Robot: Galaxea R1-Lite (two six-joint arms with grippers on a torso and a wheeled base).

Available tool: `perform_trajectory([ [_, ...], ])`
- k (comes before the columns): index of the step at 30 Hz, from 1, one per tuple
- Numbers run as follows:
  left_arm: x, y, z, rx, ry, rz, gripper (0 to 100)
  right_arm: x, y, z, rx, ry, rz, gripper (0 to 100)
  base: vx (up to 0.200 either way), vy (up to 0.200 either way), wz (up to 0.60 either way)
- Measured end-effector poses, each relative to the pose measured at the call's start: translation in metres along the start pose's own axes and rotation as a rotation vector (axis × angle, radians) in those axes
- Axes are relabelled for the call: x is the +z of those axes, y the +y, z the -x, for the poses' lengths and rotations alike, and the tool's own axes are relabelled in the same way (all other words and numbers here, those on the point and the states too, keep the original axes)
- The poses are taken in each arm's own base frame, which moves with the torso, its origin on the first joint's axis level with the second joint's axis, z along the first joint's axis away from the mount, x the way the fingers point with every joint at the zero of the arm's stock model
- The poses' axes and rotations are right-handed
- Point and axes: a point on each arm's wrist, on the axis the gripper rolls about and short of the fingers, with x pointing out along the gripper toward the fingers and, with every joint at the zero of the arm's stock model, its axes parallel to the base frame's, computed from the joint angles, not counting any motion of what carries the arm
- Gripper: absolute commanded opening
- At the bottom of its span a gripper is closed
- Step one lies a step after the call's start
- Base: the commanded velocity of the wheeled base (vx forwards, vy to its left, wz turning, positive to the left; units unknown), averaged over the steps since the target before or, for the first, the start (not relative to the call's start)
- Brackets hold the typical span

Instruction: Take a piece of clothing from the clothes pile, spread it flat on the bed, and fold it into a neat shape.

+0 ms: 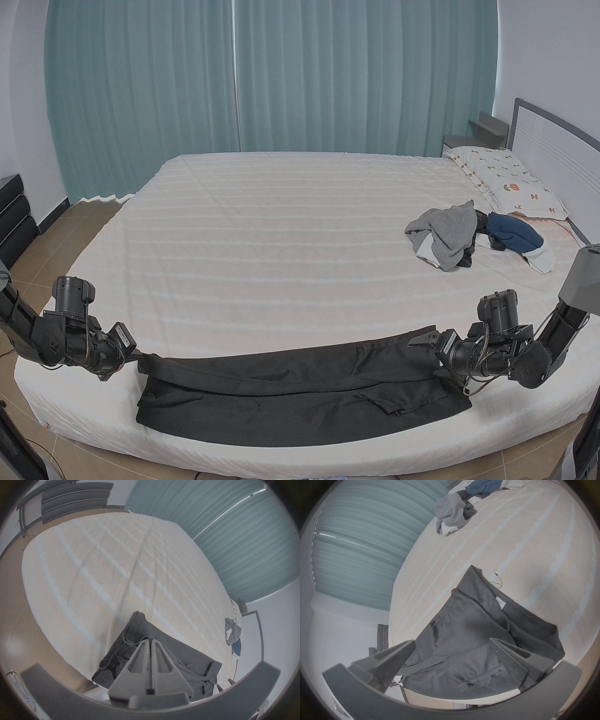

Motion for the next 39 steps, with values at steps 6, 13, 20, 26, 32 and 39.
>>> perform_trajectory([
  [6,0.004,-0.004,0.002,-0.038,-0.040,0.030,0,0.001,0.000,-0.009,-0.036,-0.033,-0.001,100,0.000,0.000,0.00],
  [13,0.003,-0.004,0.002,-0.040,-0.042,0.031,0,-0.002,-0.003,-0.018,-0.080,-0.033,-0.011,100,0.000,0.000,0.00],
  [20,0.003,-0.004,0.002,-0.040,-0.041,0.031,0,-0.009,0.005,-0.013,-0.083,-0.008,-0.026,100,0.000,0.000,0.00],
  [26,0.003,-0.004,0.002,-0.040,-0.041,0.031,0,-0.014,0.011,-0.012,-0.072,0.004,-0.025,100,0.000,0.000,0.00],
  [32,0.003,-0.004,0.002,-0.039,-0.040,0.031,0,-0.014,0.007,-0.022,-0.088,0.010,-0.045,100,0.000,0.000,0.00],
  [39,0.003,-0.004,0.002,-0.039,-0.041,0.031,0,-0.010,0.005,-0.036,-0.123,-0.043,-0.074,0,0.000,0.000,0.00],
])
